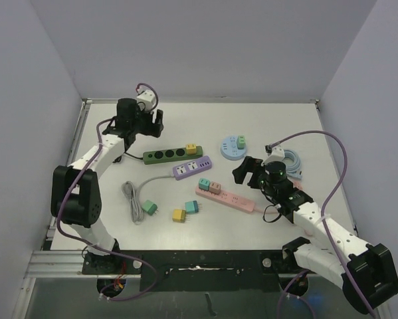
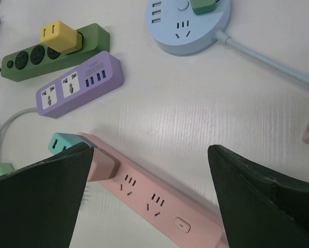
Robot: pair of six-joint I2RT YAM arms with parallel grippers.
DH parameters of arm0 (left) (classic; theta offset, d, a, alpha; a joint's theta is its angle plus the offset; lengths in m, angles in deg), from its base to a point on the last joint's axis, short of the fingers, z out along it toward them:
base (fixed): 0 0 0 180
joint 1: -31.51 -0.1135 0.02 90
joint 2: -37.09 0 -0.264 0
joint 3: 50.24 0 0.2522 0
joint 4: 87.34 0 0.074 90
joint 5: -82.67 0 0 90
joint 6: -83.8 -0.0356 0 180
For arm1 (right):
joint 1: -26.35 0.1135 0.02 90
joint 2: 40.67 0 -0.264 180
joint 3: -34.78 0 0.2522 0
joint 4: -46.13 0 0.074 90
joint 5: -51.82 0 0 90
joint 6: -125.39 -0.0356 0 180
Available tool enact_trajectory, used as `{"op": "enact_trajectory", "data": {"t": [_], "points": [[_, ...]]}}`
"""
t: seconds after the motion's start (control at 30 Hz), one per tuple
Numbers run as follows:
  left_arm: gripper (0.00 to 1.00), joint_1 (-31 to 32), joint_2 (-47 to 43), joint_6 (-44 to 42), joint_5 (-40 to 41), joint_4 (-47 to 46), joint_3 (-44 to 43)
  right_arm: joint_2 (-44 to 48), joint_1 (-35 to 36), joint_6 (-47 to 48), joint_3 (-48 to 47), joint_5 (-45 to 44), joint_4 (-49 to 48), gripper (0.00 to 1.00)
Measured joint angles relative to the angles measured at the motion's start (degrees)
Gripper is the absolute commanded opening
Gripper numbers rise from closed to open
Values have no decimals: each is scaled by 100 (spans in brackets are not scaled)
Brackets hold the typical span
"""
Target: Insert the plug
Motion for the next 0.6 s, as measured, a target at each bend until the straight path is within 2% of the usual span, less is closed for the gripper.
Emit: {"op": "enact_trajectory", "data": {"t": [0.07, 0.2, 0.27, 0.47, 0.6], "points": [[72, -175, 74, 723, 201, -142, 83, -72, -22, -79, -61, -20, 94, 99], [53, -734, 382, 1843, 127, -214, -83, -345, -48, -234, -262, -35, 295, 98], [47, -1029, 684, 2251, 46, -166, -273, -479, -50, -280, -352, -48, 398, 98], [34, -1178, 1539, 2756, -20, 573, -723, -625, -83, -326, -393, -39, 564, 96], [30, -1060, 1891, 2857, 66, 1145, -879, -708, -85, -247, -501, 72, 634, 93]]}}
